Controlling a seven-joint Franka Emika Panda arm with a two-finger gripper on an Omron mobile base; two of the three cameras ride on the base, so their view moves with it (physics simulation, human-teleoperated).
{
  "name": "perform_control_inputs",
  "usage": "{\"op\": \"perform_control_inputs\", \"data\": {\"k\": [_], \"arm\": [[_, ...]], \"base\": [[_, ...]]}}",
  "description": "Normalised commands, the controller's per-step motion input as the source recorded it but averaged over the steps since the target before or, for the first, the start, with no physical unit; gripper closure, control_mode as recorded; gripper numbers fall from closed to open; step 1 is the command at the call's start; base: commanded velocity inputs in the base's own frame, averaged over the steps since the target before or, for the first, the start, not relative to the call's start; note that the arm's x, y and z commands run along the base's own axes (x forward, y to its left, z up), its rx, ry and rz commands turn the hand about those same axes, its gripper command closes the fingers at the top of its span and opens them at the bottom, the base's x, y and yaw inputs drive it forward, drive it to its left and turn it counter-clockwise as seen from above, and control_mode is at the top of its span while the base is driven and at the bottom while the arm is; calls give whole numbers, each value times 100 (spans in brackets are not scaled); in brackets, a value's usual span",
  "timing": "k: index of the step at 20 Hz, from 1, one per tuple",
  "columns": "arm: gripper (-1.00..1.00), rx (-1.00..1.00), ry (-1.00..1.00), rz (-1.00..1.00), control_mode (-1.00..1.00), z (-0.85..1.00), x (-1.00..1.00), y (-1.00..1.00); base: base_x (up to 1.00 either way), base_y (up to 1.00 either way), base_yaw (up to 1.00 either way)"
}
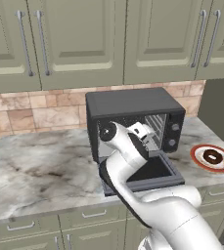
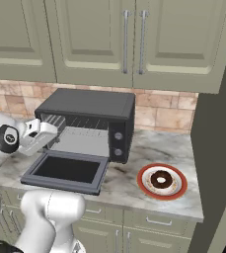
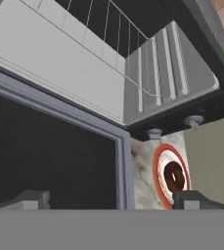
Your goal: Pick up the bagel from the plate, place it on the toaster oven rack, close the door, and set the timer.
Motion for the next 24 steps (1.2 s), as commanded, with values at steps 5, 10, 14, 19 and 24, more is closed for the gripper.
{"op": "perform_control_inputs", "data": {"k": [5, 10, 14, 19, 24], "arm": [[-100, -11, 0, 4, -100, -1, 30, 5], [-100, -10, 0, 4, -100, 0, 32, 0], [-100, -9, -1, 17, -100, -15, 33, 0], [-100, -3, -3, 26, -100, -19, 33, 0], [-100, -3, 0, 18, -100, -22, 15, -11]], "base": [[0, 0, 0], [0, 0, 0], [0, 0, 0], [0, 0, 0], [0, 0, 0]]}}
